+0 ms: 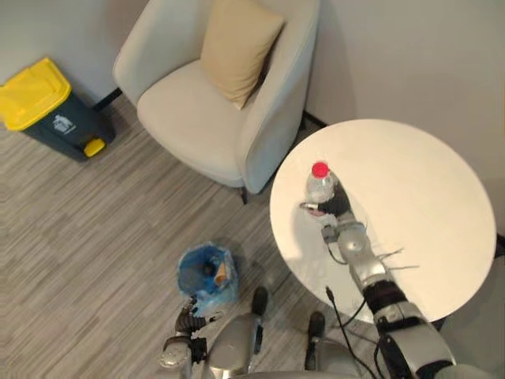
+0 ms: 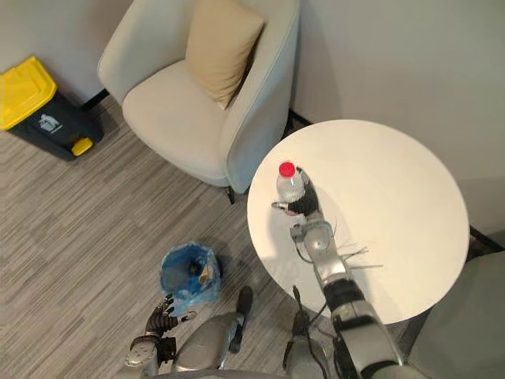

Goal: Gather rubbish on tea table into small bin, then transfer packed bag to large trash can.

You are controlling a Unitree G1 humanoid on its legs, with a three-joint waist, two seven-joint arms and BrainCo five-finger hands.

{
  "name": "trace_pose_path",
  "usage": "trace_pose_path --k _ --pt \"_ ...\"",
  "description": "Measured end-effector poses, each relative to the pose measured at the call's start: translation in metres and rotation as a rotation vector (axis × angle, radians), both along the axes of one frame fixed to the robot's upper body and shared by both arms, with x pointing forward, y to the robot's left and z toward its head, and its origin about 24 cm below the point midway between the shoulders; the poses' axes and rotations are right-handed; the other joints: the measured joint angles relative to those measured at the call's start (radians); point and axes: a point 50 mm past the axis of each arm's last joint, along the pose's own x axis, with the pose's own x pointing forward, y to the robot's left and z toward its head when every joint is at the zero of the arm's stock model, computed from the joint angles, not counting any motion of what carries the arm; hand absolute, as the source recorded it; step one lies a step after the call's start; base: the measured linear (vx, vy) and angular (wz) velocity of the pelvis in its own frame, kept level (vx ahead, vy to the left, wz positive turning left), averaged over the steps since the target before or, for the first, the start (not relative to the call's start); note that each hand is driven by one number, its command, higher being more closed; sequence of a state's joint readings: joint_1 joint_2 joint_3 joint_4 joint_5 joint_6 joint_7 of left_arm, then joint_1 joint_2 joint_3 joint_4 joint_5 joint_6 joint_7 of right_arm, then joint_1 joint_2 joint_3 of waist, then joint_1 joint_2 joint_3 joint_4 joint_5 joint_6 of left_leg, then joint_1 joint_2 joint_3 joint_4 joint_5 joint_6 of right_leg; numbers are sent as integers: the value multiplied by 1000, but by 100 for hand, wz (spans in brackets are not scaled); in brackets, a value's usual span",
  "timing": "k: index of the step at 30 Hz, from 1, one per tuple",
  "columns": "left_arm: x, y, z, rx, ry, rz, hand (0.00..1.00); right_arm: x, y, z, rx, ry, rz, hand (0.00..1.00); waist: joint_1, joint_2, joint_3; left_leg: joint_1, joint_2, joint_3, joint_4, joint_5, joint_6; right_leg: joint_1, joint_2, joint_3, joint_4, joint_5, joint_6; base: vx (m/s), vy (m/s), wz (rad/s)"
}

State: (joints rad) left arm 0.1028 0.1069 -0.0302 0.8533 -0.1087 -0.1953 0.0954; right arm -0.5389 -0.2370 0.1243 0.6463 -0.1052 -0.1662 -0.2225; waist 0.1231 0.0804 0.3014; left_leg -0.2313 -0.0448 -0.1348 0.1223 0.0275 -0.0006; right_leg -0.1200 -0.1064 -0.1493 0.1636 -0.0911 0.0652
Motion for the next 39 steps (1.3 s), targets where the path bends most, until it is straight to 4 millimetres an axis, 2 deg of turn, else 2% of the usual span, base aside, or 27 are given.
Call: trace_pose_path --k 4,7,11,14,18,19,23,25,26,30,33,34,35,36,37,39 --pt "0 2 0 0 1 2 0 26 -11 50 19 -126 -62 100 6 5 46 -23 -6 -29 -6 19 -2 -27 -3 -18 27 -7 -8 -52 -5 23" --pt "0 3 0 1 -4 19 0 29 -19 62 54 -163 -100 100 24 6 57 -27 -8 -44 -14 25 -5 -32 -4 -26 35 -15 -14 -27 -14 16" --pt "0 2 1 0 -7 14 0 28 -23 63 110 -169 -126 100 29 6 58 -38 -7 -59 -16 32 -8 -43 -2 -35 47 -21 -21 -8 -33 15" --pt "0 2 1 0 -9 13 0 11 -20 71 135 -256 -92 100 26 6 58 -34 -6 -57 -16 32 -8 -40 -1 -30 45 -21 -21 -2 -7 -1" --pt "-1 2 1 0 -5 12 0 -16 -17 62 176 -308 -66 100 8 2 56 -1 -4 -46 -31 32 -7 -16 0 -12 37 -20 -21 -18 -12 -13" --pt "-4 3 0 3 4 14 0 -27 -11 52 182 -300 -49 100 -1 -8 50 23 0 -29 -47 32 -7 -2 1 3 27 -19 -20 -23 -10 -24" --pt "-7 9 -1 23 21 5 0 -50 -2 34 203 -276 -15 100 -12 -37 31 37 14 7 -60 32 -7 -2 9 45 5 -3 -8 -32 -10 -36" --pt "-11 12 -4 32 56 -10 0 -63 3 17 218 -223 -6 100 -30 -56 19 61 23 32 -73 32 -7 12 19 67 -11 10 -7 -14 -14 -39" --pt "-13 13 -5 35 64 -11 0 -71 10 13 231 -211 20 100 -28 -69 8 74 29 58 -82 32 -7 13 20 98 -21 21 -9 -14 1 -55" --pt "-6 15 -2 53 49 -29 0 -86 29 21 285 -258 104 100 -67 -75 3 74 31 66 -40 16 3 5 17 105 38 12 1 -52 -3 -7" --pt "0 11 0 47 24 -30 0 -100 38 22 332 -270 119 100 -86 -93 -17 49 16 18 10 12 10 -36 17 160 318 -129 39 -85 -73 66" --pt "2 11 1 46 14 -28 0 -107 45 18 357 -263 132 100 -80 -119 -50 12 0 -11 43 12 9 -30 22 196 387 -180 59 -52 -144 79" --pt "3 11 3 47 3 -29 0 -109 49 19 360 -264 151 100 -73 -129 -56 -5 -9 -20 58 13 8 -20 25 214 369 -202 55 -65 -179 64" --pt "6 9 4 45 -9 -28 0 -109 54 21 360 -270 177 100 -61 -133 -60 -28 -16 -32 73 20 -2 -7 36 240 328 -224 26 -208 -207 42" --pt "9 -1 5 25 -28 -18 0 -107 58 23 355 -277 199 100 -50 -107 -59 -56 -4 -55 68 44 -35 11 54 243 242 -235 -13 -247 -188 43" --pt "4 -11 4 -10 -27 -4 0 -107 55 19 338 -261 193 100 -51 -74 -66 -62 18 -93 41 79 -51 12 80 209 226 -211 -25 -246 -130 44"
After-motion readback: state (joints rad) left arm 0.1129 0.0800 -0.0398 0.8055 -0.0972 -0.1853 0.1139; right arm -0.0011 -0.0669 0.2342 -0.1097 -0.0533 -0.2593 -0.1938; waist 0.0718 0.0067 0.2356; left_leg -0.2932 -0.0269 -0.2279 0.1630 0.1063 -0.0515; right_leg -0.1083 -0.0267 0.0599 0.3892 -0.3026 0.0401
